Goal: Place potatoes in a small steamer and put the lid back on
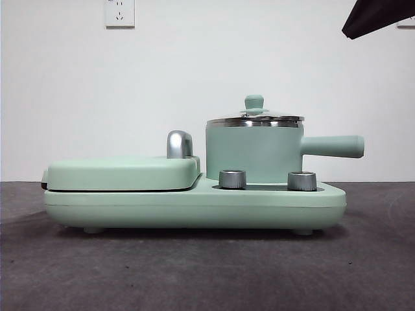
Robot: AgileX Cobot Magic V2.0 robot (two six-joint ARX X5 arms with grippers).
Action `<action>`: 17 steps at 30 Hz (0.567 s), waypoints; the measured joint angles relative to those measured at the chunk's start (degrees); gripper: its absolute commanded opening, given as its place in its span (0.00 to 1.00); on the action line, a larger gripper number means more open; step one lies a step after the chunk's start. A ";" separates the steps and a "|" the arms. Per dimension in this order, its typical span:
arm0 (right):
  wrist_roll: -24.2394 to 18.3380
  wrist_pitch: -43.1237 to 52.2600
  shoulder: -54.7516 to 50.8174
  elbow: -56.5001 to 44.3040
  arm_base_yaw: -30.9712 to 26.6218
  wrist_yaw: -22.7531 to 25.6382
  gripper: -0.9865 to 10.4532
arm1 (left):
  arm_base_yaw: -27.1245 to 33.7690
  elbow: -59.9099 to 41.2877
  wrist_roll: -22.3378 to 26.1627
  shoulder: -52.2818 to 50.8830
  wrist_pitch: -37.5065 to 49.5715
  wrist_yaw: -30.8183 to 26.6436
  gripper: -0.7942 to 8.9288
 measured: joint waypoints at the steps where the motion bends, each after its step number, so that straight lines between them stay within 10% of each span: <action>1: 0.00 0.00 0.00 0.00 0.00 0.00 0.11 | 0.76 -2.71 -0.04 -2.40 1.57 -2.32 0.09; 17: 0.00 0.00 0.00 0.00 0.00 0.00 0.11 | 5.95 -25.31 -3.17 -22.47 14.56 -10.08 0.09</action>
